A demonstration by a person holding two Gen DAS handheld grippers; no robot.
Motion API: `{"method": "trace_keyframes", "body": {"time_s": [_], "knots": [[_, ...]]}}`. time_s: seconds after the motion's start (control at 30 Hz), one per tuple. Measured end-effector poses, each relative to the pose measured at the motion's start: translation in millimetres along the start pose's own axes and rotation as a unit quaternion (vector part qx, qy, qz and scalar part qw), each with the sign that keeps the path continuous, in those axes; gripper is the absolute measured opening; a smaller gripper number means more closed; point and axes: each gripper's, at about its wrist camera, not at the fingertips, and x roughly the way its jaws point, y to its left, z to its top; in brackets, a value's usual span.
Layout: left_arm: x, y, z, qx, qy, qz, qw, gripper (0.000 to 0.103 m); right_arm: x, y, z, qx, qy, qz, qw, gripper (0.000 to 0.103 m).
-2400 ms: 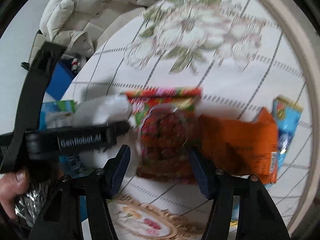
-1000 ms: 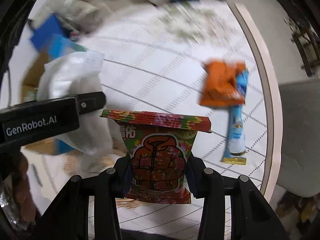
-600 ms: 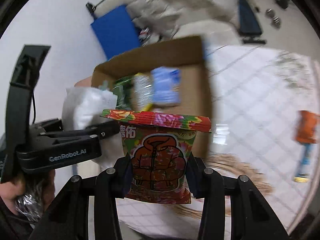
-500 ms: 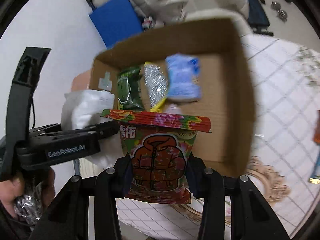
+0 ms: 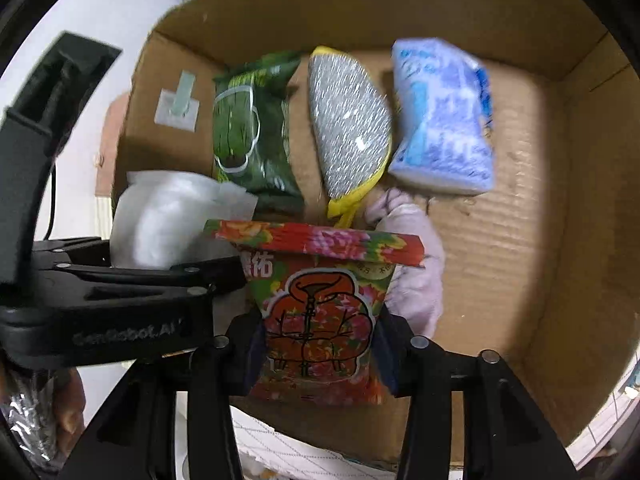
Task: Organize soft objects
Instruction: 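Place both items into the box front row and open both grippers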
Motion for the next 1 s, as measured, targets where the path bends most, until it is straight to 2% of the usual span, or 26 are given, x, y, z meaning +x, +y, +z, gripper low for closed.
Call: {"method": "trace_keyframes", "body": {"time_s": [0.03, 0.17, 0.27, 0.33, 0.37, 0.43, 0.5, 0.53, 0.63, 0.77, 0.9, 1.0], "knots": [[1, 2, 2, 0.004, 0.001, 0.005, 1.0000, 0.076, 3, 1, 1, -0.003, 0.005, 0.007, 1.000, 0.084], [-6, 0, -3, 0.003, -0.008, 0.006, 0.9999, 0.076, 1, 2, 1, -0.009, 0.003, -0.006, 1.000, 0.086], [-15, 2, -8, 0.000, -0.022, 0.007, 0.9997, 0.079, -9, 1, 0, -0.007, -0.005, -0.018, 1.000, 0.093], [-21, 9, -16, -0.001, -0.036, 0.008, 0.9993, 0.093, -22, -1, -2, -0.007, -0.012, -0.026, 1.000, 0.094], [-24, 10, -19, -0.001, -0.041, 0.007, 0.9991, 0.094, -26, -3, -4, -0.006, -0.013, -0.028, 0.999, 0.094], [-28, 10, -25, -0.004, -0.040, 0.001, 0.9992, 0.099, -33, -6, -6, -0.006, -0.015, -0.033, 0.999, 0.102], [-34, 11, -31, -0.008, -0.047, 0.000, 0.9989, 0.100, -37, -11, -6, -0.003, -0.019, -0.038, 0.999, 0.103], [-38, 10, -23, -0.009, -0.049, -0.001, 0.9988, 0.100, -39, -13, -8, -0.004, -0.020, -0.040, 0.999, 0.103], [-51, 14, -36, -0.016, -0.068, -0.006, 0.9975, 0.100, -50, -15, -17, -0.006, -0.032, -0.053, 0.998, 0.103], [-66, 15, -60, -0.020, -0.106, -0.003, 0.9942, 0.100, -66, -15, -32, -0.015, -0.060, -0.093, 0.994, 0.103], [-84, -1, -80, -0.031, -0.170, 0.012, 0.9849, 0.100, -93, -16, -52, -0.021, -0.095, -0.127, 0.987, 0.103], [-100, -11, -104, -0.045, -0.231, 0.028, 0.9715, 0.100, -111, -18, -69, -0.020, -0.131, -0.145, 0.980, 0.103]]}}
